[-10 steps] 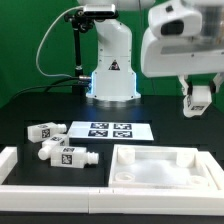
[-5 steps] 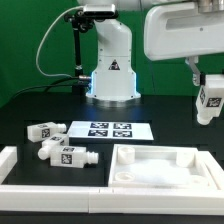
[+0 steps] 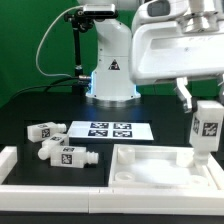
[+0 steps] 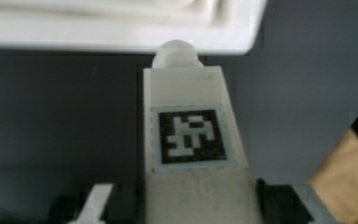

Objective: Assemble one leg

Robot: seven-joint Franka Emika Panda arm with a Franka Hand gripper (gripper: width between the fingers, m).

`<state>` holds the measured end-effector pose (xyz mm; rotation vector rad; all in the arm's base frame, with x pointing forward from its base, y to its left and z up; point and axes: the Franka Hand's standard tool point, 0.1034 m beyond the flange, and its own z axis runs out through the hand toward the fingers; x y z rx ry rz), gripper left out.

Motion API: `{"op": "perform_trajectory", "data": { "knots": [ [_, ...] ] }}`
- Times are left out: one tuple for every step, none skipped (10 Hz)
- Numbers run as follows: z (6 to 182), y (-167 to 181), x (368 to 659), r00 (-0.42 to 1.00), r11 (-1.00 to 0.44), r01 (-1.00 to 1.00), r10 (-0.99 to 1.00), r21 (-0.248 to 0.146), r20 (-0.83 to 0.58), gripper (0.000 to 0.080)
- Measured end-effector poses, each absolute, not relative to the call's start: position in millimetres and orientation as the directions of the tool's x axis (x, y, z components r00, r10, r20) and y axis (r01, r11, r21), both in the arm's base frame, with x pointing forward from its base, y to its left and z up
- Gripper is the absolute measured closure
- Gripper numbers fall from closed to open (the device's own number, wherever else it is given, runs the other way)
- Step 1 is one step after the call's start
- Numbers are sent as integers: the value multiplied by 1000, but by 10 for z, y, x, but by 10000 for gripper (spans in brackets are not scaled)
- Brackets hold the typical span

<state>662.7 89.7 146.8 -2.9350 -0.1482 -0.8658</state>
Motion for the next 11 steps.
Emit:
{"op": "perform_trajectory", "data": {
  "knots": [
    [1476,934,6593,811,-993,101,51,-53,583,512],
    [1496,915,6587,765,-993,109,62,-34,641,512],
    [1434,902,6573,770,-994,107,61,-34,635,512],
    [1399,886,6545,782,-994,105,61,-35,620,512],
    [1329,854,6489,808,-994,100,58,-40,587,512],
    [1336,891,6461,824,-994,96,52,-50,565,512],
    [1312,924,6420,833,-994,85,36,-62,553,512],
    [1248,957,6363,840,-994,79,29,-71,541,512],
    [1207,974,6347,842,-994,82,30,-71,538,512],
    [1164,1072,6316,847,-993,83,27,-82,531,512],
    [1119,1097,6298,848,-993,87,31,-81,529,512]
  ]
}}
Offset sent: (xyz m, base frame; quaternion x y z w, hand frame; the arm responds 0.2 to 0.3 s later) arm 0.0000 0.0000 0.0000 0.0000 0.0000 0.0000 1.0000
